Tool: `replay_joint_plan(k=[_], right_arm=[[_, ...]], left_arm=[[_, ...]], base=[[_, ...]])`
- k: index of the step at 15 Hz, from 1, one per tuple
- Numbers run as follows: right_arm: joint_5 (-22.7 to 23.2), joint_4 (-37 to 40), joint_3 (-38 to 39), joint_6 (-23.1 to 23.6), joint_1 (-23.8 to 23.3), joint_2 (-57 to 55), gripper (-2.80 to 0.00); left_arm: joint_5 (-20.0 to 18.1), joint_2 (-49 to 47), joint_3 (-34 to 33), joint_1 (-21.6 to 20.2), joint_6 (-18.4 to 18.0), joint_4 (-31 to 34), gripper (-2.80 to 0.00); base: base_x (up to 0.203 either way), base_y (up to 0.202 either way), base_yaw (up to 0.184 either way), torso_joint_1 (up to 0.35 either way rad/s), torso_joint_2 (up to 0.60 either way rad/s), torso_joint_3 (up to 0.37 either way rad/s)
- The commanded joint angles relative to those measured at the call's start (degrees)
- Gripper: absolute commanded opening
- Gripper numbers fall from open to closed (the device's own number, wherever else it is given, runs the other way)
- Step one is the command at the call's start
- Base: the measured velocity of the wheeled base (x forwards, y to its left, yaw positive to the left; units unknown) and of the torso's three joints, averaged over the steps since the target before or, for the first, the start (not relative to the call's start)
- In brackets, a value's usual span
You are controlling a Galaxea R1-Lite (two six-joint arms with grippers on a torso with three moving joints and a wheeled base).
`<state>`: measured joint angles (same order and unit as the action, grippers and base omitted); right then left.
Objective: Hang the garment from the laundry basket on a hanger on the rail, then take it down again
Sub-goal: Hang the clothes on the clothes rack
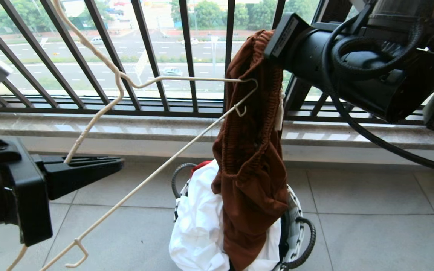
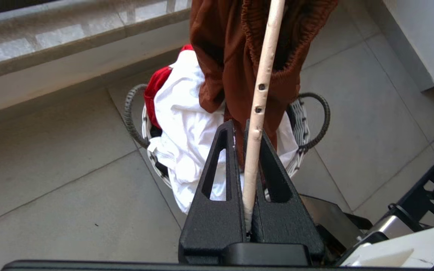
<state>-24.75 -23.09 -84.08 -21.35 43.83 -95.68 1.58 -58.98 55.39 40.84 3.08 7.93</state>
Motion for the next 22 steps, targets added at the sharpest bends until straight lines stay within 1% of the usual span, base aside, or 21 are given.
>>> replay_joint_plan(k=[1,2,4,5,8,9,10,11,13,14,16,17,19,22], right_arm=[[0.0,-0.2,0.1,-1.7,0.4,1.9,-2.8],[-0.1,-0.2,0.1,-1.8,0.9,1.8,-2.8],[-0.1,0.0,0.1,-1.5,1.1,1.6,-2.8],[0.0,0.0,0.1,-1.4,1.3,1.3,-2.8],[1.0,0.2,1.2,-0.9,2.6,1.0,-2.8],[1.1,0.2,1.6,0.4,2.7,0.1,-2.8],[1.3,0.2,1.8,1.3,2.7,-0.9,-2.8],[1.3,0.2,1.8,1.5,3.0,-1.6,-2.8],[1.3,0.2,2.4,1.6,4.3,-2.4,-2.8],[1.3,0.2,2.6,1.6,4.7,-2.4,-2.8],[1.2,0.3,2.4,1.7,4.7,-2.4,-2.8],[1.2,0.3,2.5,1.7,4.7,-2.3,-2.8],[1.1,0.4,2.4,1.8,4.7,-2.3,-2.8],[1.0,0.3,2.8,5.4,3.7,-2.2,-2.8]], left_arm=[[0.5,0.4,-0.5,0.3,0.2,-2.8,-2.8],[0.8,0.4,-1.0,0.4,0.2,-4.4,-2.8],[4.0,0.3,-1.1,0.4,0.0,-6.0,-2.8],[4.7,0.0,-1.2,0.4,-0.1,-6.2,-2.8],[6.0,-1.2,-1.5,0.5,-0.2,-6.5,-2.8],[6.0,-1.6,-2.0,0.6,-0.2,-7.7,-2.8],[6.0,-2.1,-3.0,0.9,-0.2,-10.2,-2.8],[6.1,-2.9,-4.1,1.2,-0.3,-12.4,-2.8],[7.0,-5.4,-6.2,3.4,-0.2,-16.1,-2.8],[8.8,-6.9,-6.9,4.7,-0.2,-17.5,-2.8],[13.5,-10.1,-9.1,7.4,-0.3,-22.6,-2.8],[14.0,-10.9,-9.8,8.2,-0.3,-24.4,-2.8],[14.1,-11.7,-10.8,8.9,-0.3,-24.8,-2.8],[14.0,-12.2,-12.0,12.3,-0.2,-24.8,-2.8]], base=[[0.0,0.0,0.0,0.0,0.0,0.0],[0.0,0.0,0.0,0.0,0.0,0.0],[0.0,0.0,0.0,0.0,0.0,0.0],[0.0,0.0,0.0,0.0,0.0,0.0],[0.0,0.0,0.0,0.0,0.0,0.0],[0.0,0.0,0.0,0.0,0.0,0.0],[0.0,0.0,0.0,0.0,0.0,0.0],[0.0,0.0,0.0,0.0,0.0,0.0],[0.0,0.0,0.0,0.0,0.0,0.0],[0.0,0.0,0.0,0.0,0.0,0.0],[0.0,0.0,0.0,0.0,0.0,0.0],[0.0,0.0,0.0,0.0,0.0,0.0],[0.0,0.0,0.0,0.0,0.0,0.0],[0.0,0.0,0.0,0.0,0.0,0.0]])
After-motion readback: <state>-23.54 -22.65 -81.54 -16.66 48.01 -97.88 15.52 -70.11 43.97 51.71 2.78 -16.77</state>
